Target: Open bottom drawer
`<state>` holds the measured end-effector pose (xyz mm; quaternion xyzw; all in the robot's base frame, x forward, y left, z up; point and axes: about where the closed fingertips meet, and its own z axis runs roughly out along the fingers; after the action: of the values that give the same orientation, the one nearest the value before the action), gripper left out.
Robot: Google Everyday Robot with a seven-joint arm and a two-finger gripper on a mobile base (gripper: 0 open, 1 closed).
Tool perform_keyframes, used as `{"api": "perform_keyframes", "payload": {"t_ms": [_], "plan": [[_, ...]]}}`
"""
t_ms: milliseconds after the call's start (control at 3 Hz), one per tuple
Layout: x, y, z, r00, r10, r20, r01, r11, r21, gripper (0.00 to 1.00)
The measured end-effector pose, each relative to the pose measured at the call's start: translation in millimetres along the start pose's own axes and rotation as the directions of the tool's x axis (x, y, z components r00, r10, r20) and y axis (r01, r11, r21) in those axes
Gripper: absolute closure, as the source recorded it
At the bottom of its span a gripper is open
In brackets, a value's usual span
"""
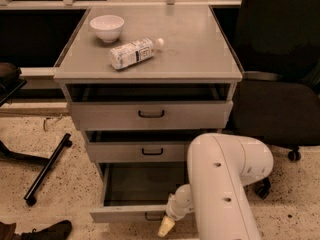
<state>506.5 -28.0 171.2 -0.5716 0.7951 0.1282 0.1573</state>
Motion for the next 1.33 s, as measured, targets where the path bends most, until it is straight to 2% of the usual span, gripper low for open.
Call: {"api": "perform_keyframes", "payload": {"t_ms": [333,1000,1333], "plan": [[42,11,-3,0.993,0.116,-0.007,-0.116,0.9928,-0.028,0.00],[45,13,-8,0.991,0.131,-0.010,-0.132,0.9908,-0.031,0.00],[65,40,-21,0.981,0.194,-0.023,-0.194,0.9805,-0.029,0.00]]}}
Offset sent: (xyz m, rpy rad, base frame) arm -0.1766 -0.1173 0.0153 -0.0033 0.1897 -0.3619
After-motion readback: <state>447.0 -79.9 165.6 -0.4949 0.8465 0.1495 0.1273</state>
